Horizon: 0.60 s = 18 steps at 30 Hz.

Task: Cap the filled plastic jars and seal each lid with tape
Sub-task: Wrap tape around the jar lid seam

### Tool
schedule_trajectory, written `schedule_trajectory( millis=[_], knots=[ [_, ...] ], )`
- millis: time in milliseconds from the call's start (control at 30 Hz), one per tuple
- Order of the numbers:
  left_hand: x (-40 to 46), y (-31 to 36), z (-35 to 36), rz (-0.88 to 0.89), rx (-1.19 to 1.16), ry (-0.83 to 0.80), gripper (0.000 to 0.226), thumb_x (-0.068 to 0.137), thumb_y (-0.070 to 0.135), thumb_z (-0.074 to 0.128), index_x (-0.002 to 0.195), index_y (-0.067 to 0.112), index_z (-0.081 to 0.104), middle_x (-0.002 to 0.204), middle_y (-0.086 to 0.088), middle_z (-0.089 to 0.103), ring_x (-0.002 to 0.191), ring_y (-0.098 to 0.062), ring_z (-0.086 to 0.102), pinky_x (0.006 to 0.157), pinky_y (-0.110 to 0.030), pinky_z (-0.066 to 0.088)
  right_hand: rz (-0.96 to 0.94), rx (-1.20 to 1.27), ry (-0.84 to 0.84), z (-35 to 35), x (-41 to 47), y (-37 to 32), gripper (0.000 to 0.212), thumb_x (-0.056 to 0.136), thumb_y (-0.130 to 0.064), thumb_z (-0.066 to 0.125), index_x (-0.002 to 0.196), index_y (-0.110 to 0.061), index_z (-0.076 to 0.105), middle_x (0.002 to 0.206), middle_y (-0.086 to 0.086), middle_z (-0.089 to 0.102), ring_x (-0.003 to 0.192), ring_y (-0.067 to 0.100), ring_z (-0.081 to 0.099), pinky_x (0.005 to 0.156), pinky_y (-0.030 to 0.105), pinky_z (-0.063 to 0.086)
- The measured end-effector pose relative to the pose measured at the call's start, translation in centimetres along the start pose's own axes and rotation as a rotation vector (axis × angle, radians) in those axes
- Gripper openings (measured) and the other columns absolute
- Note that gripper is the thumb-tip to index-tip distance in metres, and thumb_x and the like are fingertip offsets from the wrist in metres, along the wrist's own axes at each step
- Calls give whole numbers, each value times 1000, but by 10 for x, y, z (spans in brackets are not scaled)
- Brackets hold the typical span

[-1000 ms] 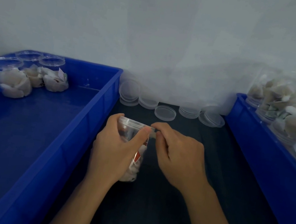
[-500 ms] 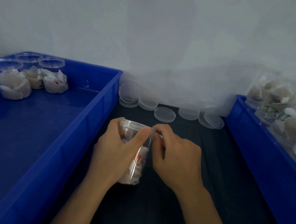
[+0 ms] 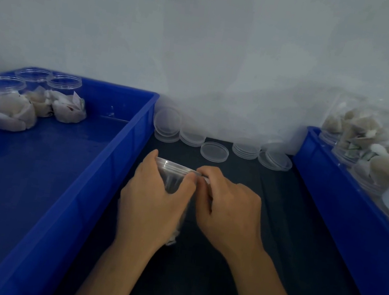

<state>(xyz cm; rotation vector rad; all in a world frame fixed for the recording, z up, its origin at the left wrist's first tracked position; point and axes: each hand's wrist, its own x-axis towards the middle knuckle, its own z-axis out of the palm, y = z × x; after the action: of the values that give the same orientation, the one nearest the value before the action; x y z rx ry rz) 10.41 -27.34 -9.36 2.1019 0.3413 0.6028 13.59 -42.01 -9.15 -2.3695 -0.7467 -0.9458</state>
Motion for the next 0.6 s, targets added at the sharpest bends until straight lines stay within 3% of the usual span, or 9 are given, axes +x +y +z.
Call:
schedule_trajectory(
  millis=[167,333,433,600],
  knots=[
    [3,-5,0,-2,-56,-33,104,78,70,70,164,27,29,149,4,56,122,-8,55,92,-28,41,53,37,-60,-1,0,-1,38,109,-43,35,112,-23,68,78,-12,68,56,7,57,54,27,44],
    [2,-6,0,-7,-121,-31,107,72,76,63,163,30,31,148,7,56,123,-9,59,84,-22,43,98,110,-139,-4,0,0,34,108,-41,33,121,-29,62,75,-18,60,58,5,56,55,19,38],
    [3,-8,-1,-11,-143,-29,104,74,72,66,163,30,32,145,7,58,120,-9,60,80,-17,42,94,95,-176,-4,0,3,33,105,-41,33,125,-31,58,67,-19,52,53,5,53,51,28,46],
    [6,-9,-2,-18,-179,-45,95,79,62,69,161,28,36,139,8,61,118,-10,63,92,-27,51,129,59,-201,-6,0,12,38,103,-49,35,134,-37,53,59,-21,42,53,6,50,55,38,50]
  ],
)
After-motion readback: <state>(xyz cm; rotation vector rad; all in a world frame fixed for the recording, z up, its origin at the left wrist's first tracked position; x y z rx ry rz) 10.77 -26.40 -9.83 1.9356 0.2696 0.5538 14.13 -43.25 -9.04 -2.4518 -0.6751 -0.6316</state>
